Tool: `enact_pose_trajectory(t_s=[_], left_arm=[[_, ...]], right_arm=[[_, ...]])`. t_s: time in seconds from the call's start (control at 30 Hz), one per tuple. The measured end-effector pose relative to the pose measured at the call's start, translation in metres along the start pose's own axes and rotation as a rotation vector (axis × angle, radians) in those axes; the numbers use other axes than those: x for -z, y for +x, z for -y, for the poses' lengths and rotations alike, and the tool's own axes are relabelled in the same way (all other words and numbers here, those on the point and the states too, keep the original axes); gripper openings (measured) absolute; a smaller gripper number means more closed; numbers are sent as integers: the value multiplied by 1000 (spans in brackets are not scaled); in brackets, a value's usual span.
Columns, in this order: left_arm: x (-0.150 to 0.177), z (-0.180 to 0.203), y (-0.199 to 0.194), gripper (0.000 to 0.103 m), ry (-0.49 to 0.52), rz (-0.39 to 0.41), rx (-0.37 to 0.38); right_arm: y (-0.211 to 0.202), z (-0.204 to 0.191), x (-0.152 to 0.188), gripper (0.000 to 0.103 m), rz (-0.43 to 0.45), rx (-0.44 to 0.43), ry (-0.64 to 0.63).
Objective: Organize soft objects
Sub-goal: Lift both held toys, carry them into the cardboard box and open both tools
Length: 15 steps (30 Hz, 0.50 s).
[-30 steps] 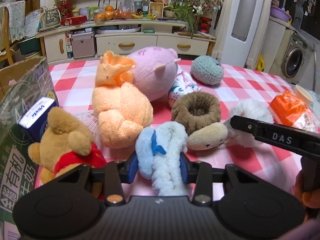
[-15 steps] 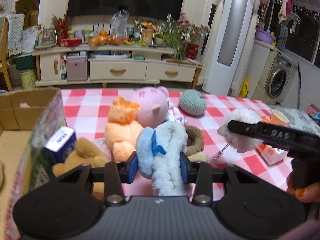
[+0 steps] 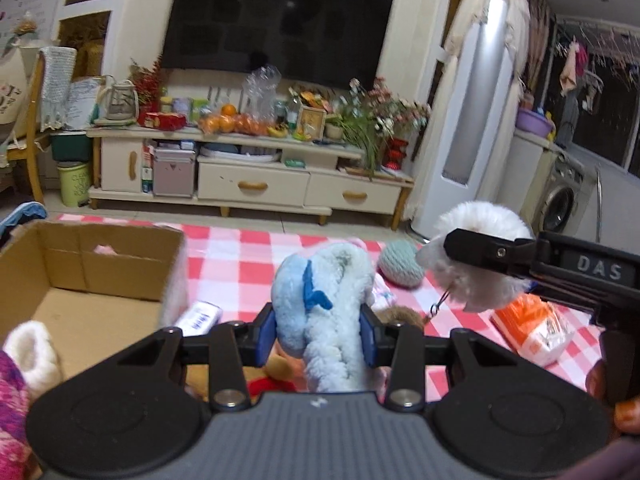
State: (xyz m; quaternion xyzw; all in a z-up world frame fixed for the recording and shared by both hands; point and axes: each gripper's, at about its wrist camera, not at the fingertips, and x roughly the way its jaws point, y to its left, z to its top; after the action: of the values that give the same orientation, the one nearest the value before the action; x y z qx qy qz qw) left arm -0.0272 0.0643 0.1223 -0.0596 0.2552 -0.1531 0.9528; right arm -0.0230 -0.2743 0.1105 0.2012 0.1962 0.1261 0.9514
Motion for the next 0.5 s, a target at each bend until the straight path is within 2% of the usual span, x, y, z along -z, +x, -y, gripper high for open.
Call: enact_pose_trajectory(t_s=[0.33,0.5], left_arm=[[-10,-52,-23,41,-98,86,-111],[-6,-72,-27,41,-129,82,-191]], right_arm=[[23,-67,-13,58,3,-157,-77],[51,-86,-13,59,-42,-218,-92]])
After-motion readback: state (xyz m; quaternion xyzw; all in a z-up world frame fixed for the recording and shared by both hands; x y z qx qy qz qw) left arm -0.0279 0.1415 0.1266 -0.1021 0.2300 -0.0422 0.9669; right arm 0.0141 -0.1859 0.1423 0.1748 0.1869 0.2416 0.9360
